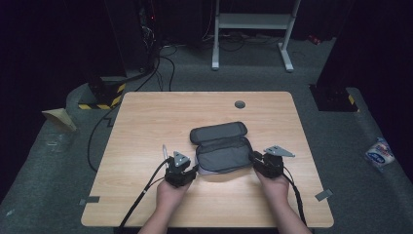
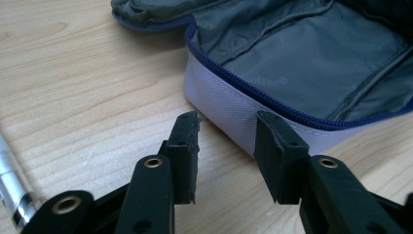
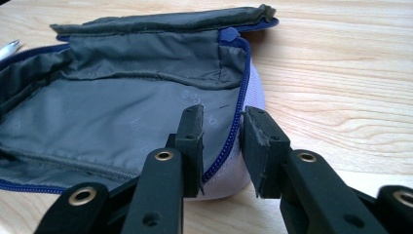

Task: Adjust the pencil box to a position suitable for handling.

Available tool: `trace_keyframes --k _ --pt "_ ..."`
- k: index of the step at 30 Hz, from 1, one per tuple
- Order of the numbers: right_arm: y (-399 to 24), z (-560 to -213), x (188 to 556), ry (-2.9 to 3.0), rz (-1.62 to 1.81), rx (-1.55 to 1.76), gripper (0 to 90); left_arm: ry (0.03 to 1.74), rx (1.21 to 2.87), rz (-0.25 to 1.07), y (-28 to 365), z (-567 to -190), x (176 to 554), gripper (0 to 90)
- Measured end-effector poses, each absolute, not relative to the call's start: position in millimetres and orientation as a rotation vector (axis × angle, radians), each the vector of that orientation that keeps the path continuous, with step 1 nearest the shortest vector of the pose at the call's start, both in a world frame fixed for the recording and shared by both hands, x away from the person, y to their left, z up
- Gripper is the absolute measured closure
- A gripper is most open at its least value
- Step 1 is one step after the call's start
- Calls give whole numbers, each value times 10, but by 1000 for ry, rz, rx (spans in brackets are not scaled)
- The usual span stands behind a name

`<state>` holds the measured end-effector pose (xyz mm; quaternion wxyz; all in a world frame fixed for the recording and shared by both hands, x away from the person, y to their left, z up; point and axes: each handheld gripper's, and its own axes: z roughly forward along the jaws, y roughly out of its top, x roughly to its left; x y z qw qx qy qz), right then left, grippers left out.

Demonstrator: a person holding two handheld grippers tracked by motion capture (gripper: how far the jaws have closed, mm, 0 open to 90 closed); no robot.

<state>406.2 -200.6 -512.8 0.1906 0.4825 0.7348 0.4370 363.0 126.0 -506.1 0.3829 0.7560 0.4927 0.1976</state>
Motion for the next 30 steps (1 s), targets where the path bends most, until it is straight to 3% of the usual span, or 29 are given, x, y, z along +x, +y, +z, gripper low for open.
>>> trace_keyframes --k 19,30 --pt "-1860 -5161 3899 2093 1263 1337 677 1301 1908 489 1407 -5027 3760 636" --pt "-1690 -5150 4067 2112 1242 1351 671 1345 1919 529 1522 -5062 3931 639"
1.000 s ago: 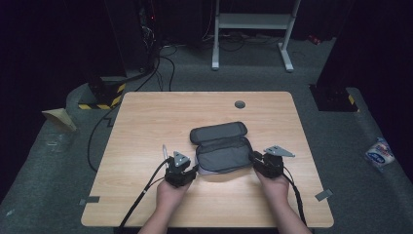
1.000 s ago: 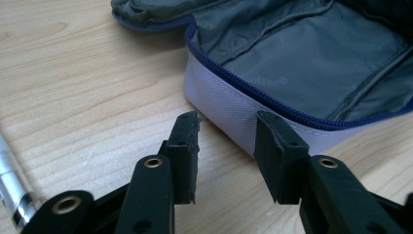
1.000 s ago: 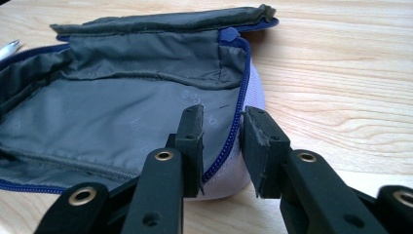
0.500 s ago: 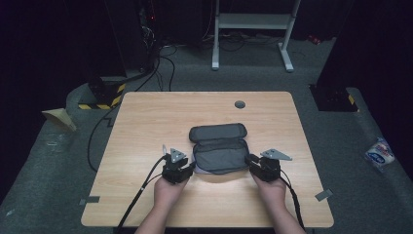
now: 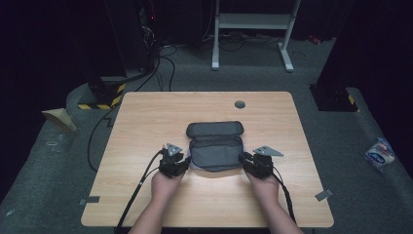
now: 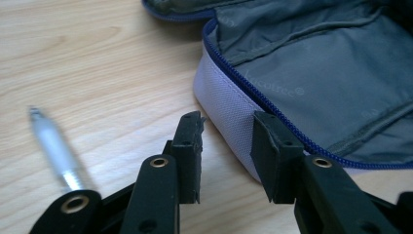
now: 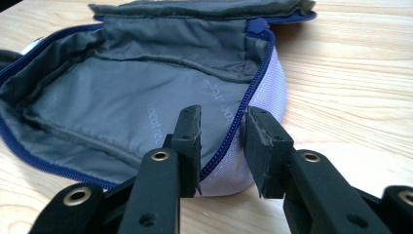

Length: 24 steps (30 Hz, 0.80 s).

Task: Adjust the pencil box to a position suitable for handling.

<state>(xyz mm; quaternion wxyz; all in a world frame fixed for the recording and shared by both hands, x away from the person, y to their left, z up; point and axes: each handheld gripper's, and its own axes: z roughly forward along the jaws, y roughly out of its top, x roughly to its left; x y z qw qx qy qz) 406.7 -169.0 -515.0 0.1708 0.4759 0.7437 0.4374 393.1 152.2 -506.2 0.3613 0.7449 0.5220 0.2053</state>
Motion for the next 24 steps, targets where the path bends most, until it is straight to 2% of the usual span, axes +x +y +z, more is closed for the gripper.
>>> trace_keyframes --k 8,24 --pt "-1578 -5160 4042 2143 1247 1330 666 1327 1963 579 1591 -5061 3900 635" --pt "-1660 -5007 3969 2116 1310 1299 624 1341 1886 636 1868 -4976 3720 584"
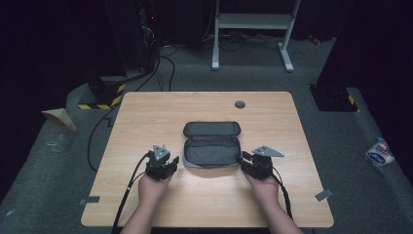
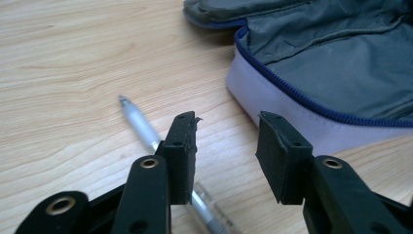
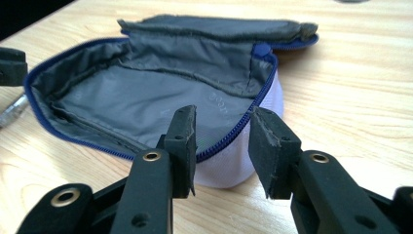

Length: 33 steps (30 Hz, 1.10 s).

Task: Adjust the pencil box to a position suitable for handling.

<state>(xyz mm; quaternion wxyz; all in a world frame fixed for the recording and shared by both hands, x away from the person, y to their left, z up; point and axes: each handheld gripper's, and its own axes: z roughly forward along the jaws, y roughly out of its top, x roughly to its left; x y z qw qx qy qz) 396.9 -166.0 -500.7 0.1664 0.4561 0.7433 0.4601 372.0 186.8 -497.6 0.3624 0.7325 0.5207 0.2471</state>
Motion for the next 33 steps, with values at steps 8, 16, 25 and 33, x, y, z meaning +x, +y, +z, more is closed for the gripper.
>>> trace_keyframes --k 8,16,25,33 --pt "-1888 -4943 3832 2067 1305 1285 584 1350 1866 677 2003 -4997 3586 561" --pt "-2159 -5020 3679 2062 1238 1309 550 1397 1868 687 2120 -5073 3513 538" --pt "-2236 -5117 3542 2090 1152 1270 514 1412 1877 634 2054 -5154 3539 517" --pt "-2248 -5158 3507 2103 1142 1281 519 1443 1915 644 1945 -5237 3656 517"
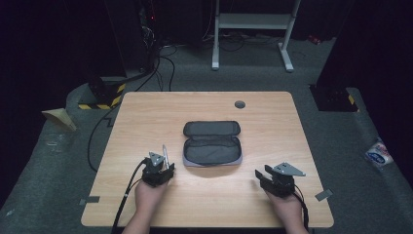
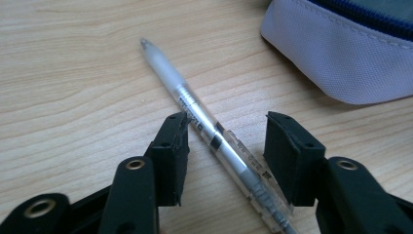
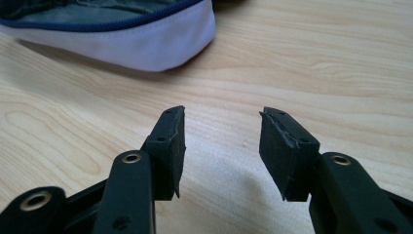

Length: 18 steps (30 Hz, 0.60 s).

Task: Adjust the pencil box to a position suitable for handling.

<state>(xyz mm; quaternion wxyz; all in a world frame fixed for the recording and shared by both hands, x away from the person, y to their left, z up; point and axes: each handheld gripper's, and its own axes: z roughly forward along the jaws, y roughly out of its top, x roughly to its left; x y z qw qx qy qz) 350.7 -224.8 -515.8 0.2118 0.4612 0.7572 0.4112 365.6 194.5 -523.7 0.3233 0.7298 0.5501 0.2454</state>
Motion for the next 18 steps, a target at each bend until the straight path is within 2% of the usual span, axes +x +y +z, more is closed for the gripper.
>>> trace_keyframes --k 6,18 --pt "-2243 -5195 3498 2112 1128 1272 518 1438 1940 658 1948 -5219 3686 604" --pt "-2221 -5200 3490 2120 1102 1257 521 1414 1936 633 2043 -5226 3620 714"
